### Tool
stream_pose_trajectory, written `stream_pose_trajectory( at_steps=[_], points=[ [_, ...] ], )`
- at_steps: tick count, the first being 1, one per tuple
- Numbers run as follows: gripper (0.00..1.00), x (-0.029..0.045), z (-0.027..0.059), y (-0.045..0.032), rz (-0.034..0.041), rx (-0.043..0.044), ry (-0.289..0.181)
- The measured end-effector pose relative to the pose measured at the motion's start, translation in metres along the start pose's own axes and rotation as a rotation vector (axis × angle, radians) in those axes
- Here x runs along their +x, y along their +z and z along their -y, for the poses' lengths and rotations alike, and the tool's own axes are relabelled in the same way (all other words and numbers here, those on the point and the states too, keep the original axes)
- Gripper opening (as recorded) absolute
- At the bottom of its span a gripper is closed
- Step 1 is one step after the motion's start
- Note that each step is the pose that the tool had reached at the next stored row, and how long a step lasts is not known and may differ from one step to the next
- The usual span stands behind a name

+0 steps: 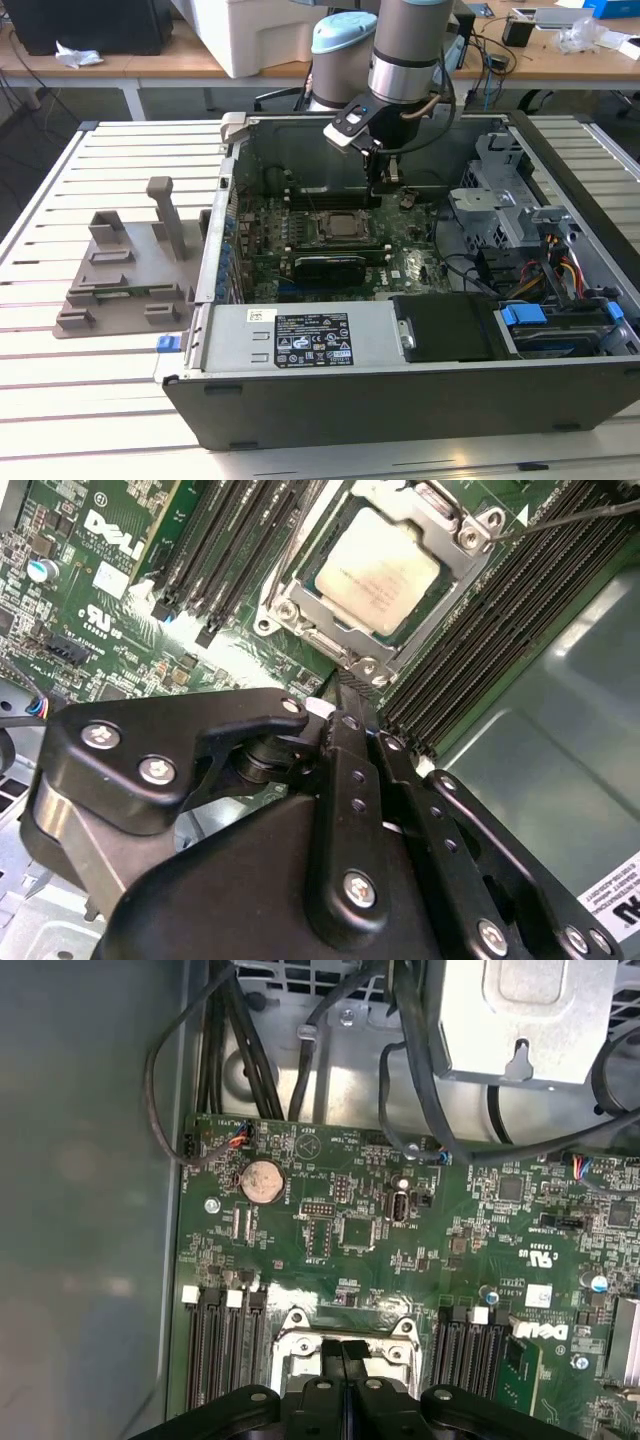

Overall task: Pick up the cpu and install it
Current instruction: 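Close the cpu cover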

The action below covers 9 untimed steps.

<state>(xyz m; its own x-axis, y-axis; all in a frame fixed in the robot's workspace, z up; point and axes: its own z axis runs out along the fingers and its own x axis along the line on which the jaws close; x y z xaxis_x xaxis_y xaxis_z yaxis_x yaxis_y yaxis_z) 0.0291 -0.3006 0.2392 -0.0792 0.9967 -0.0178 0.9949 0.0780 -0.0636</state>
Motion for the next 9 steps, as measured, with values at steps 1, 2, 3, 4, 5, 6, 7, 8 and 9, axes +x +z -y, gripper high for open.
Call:
stream_pose_trajectory(
  at_steps=[1,2,3,4,5,6,7,8,9],
  points=[
    [0.11,0.0001,0.0007,0.0001,-0.0001,-0.0001,0.000],
    [0.11,0.0001,0.0014,0.0001,-0.0001,-0.0001,0.000],
    [0.11,0.0003,0.0040,0.0004,-0.0001,0.0000,0.000],
    [0.11,0.0005,0.0058,0.0009,-0.0001,0.0000,0.000],
    [0.11,0.0006,0.0069,0.0012,0.0001,0.0000,0.000],
    [0.11,0.0006,0.0077,0.0014,0.0001,0.0001,0.000],
    [0.11,0.0008,0.0092,0.0019,0.0000,0.0000,0.000],
    [0.11,0.0009,0.0100,0.0022,-0.0001,-0.0001,0.000],
    [0.11,0.0010,0.0110,0.0026,-0.0002,-0.0001,0.000]
  ],
)
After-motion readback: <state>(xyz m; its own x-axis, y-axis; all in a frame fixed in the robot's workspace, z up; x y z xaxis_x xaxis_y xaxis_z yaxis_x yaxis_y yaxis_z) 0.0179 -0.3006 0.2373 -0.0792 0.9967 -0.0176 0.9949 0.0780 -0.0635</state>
